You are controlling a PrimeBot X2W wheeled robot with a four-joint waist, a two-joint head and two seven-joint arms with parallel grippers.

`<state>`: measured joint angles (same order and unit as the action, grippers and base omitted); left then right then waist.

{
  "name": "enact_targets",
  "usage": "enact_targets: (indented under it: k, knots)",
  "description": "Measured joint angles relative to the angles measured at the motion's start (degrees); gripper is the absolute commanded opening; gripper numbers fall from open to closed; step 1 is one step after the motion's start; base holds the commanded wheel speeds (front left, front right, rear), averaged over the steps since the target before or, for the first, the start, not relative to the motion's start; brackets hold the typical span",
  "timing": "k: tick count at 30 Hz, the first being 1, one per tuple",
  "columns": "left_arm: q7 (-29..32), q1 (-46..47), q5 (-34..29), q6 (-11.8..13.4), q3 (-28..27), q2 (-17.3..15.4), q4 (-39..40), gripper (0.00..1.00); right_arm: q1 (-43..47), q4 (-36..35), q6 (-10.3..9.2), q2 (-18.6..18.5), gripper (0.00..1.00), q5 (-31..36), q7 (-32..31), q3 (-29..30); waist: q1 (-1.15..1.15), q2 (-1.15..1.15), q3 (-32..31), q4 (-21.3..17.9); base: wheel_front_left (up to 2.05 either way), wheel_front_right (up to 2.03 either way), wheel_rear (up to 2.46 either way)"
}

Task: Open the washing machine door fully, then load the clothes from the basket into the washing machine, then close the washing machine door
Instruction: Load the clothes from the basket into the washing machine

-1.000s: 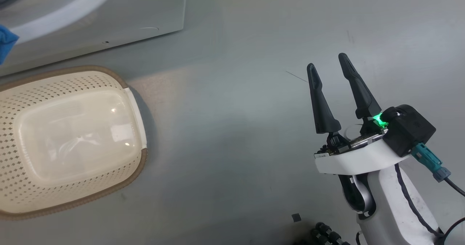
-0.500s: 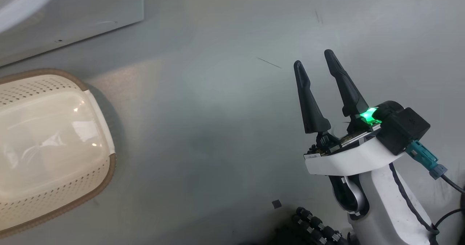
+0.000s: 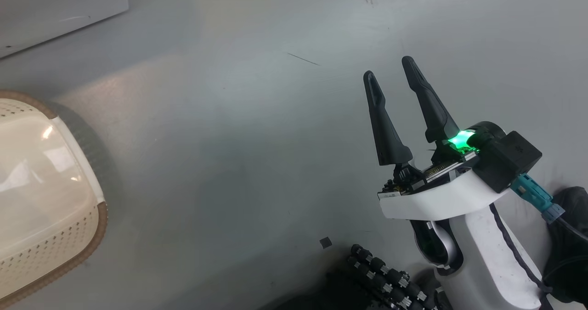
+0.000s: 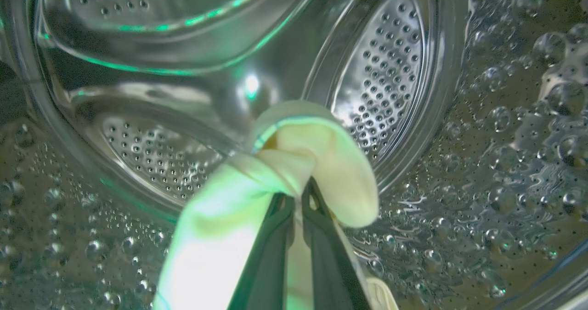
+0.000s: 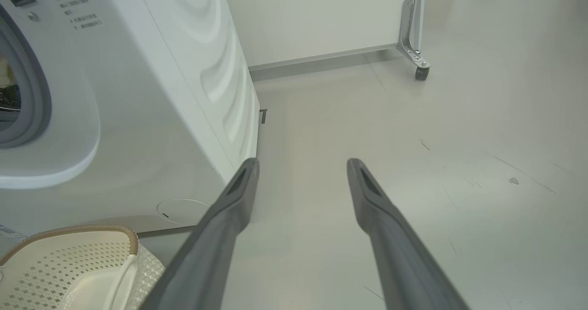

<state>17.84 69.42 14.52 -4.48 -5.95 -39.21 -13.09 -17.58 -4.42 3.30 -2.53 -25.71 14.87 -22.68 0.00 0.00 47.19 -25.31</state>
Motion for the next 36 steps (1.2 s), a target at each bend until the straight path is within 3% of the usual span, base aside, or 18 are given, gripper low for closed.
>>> enact_targets:
  k: [5,15,16,17,18,19,36]
  knots:
    - [-3.67,2.13,-1.96,0.22,0.91,-0.22,-1.09,0.00,-1.00,-0.30,-0.45,0.04,1.00,-0.19,0.00,-0.15,0.00,0.00,1.23,-0.66,0.00,0.00,0.00]
    - [-5.39,1.92,-1.90,1.54,0.92,0.81,-6.95,0.00,-1.42,-0.23,-0.48,0.10,1.00,-0.54,0.00,-0.31,0.00,0.00,1.79,-0.78,0.00,0.00,0.00]
    - [-5.38,1.92,-1.63,1.71,0.73,1.20,-7.44,0.15,-1.66,-0.19,-0.48,0.10,1.00,-0.54,0.00,-0.31,0.00,0.00,1.81,-0.73,0.00,0.00,0.00]
    - [-5.30,1.93,-1.03,1.71,0.66,1.68,-8.12,0.45,-1.92,-0.18,-0.48,0.12,1.00,-0.54,0.00,-0.31,0.00,0.00,1.81,-0.67,0.00,0.00,0.00]
    - [-5.32,1.92,-0.98,1.71,0.83,2.03,-8.55,0.84,-1.99,-0.18,-0.48,0.13,1.00,-0.54,0.00,-0.31,0.00,0.00,1.82,-0.61,0.00,0.00,0.00]
    - [-5.38,1.92,-0.99,1.71,0.96,2.24,-8.71,1.00,-1.99,-0.12,-0.48,0.12,1.00,-0.54,0.00,-0.31,0.00,0.00,1.82,-0.54,0.00,0.00,0.00]
    - [-10.44,1.92,0.22,0.96,2.48,5.12,-12.12,1.00,-2.03,0.49,-1.01,0.11,1.00,0.77,0.00,1.30,0.00,0.00,0.61,2.32,0.00,0.00,0.00]
